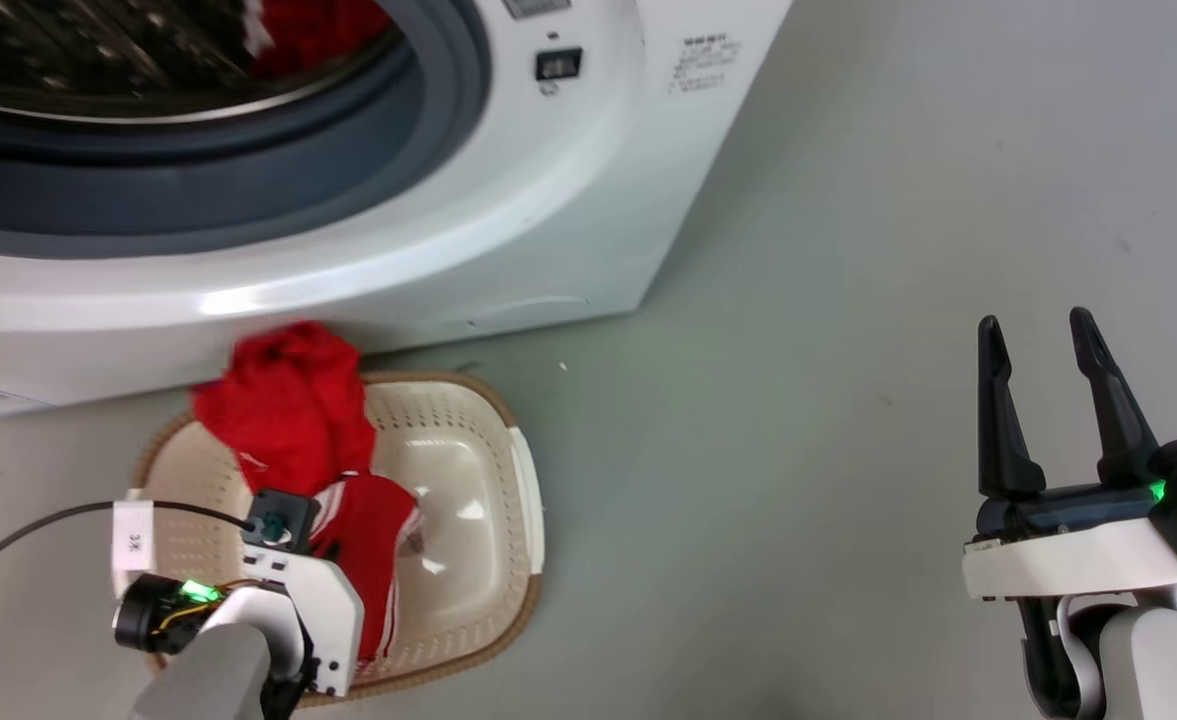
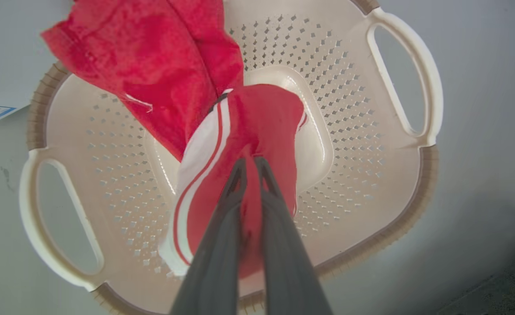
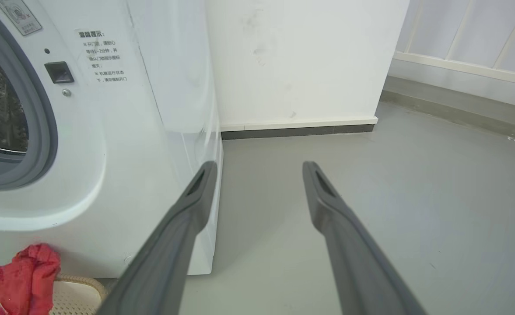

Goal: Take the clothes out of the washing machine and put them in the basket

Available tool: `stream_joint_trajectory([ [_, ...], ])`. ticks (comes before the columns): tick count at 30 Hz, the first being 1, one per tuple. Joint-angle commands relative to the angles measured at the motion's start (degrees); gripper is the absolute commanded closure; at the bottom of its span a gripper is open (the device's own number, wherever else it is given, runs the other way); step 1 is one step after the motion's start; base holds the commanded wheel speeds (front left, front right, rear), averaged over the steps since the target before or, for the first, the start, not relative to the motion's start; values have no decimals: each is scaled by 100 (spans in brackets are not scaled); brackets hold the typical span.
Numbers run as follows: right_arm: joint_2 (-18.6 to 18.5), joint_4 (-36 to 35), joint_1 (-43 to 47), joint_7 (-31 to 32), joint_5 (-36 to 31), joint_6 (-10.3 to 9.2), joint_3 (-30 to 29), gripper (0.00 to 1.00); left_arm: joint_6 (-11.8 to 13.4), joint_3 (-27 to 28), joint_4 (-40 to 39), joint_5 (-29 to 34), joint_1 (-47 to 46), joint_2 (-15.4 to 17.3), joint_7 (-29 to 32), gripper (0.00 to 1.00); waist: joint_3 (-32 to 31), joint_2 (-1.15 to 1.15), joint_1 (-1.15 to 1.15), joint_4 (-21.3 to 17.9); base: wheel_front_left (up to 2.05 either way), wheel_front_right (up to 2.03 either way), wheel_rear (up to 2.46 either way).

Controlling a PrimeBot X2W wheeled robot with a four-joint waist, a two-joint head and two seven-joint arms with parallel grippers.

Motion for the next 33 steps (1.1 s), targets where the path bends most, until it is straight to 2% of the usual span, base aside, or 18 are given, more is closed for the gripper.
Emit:
stream_joint_trajectory([
  [1,8,-50,-121,-12,41,-6,15,0,-27,7,134,-14,-144,-26,-56,100,309,0,-1,-217,0,0,0],
  [11,8,-201,-230,-12,103,-6,70,0,34,98,953,-68,-734,-28,-448,100,862,0,-1,-435,0,0,0],
  [20,8,-239,-264,-12,89,-6,118,0,32,124,1204,-177,-857,-75,-521,100,1008,0,-1,-439,0,0,0],
  [21,8,-222,-260,-12,78,-6,114,0,40,113,1213,-172,-862,-104,-548,44,982,0,-1,-419,0,0,0],
  [22,8,-222,-260,-12,78,-6,114,0,40,113,1213,-172,-862,-104,-548,44,982,0,-1,-419,0,0,0],
  [23,8,-204,-259,-12,63,-6,120,0,50,119,1224,-190,-858,-133,-567,0,952,0,-1,-401,0,0,0],
  [33,8,-78,-257,-12,2,-6,73,0,131,225,1151,-287,-699,-326,-907,0,388,0,-1,-131,0,0,0],
])
